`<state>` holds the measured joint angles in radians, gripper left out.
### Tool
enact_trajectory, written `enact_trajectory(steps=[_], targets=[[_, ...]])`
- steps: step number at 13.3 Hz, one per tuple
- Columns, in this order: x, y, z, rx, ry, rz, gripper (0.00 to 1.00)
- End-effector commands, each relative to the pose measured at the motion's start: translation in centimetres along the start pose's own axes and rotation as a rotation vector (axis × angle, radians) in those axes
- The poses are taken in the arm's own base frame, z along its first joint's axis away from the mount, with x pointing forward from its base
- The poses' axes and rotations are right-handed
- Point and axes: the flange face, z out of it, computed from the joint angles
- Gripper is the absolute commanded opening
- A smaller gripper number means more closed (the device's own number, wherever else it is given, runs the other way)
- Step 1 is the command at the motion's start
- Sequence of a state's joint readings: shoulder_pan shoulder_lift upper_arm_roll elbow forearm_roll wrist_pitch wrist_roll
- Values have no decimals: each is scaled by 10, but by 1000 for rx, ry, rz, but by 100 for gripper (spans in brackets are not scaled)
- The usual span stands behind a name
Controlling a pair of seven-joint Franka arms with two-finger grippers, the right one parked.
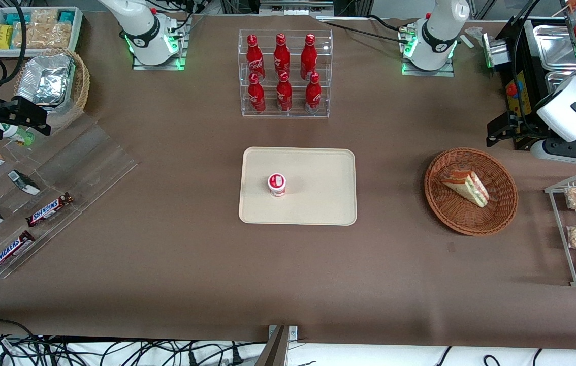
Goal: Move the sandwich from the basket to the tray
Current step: 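Move the left gripper over the wicker basket above the sandwich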
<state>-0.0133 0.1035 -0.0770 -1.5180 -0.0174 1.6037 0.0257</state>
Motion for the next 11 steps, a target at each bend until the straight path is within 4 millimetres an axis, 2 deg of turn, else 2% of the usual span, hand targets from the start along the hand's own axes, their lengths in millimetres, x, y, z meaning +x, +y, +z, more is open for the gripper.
enact_trajectory(steps=[1,4,7,11], targets=[[1,-4,-1,0,-3,15,100],[4,-17,12,32,-26,-4,100],[6,-43,42,28,-68,-61,100],[-1,-75,97,27,-96,-174,100]])
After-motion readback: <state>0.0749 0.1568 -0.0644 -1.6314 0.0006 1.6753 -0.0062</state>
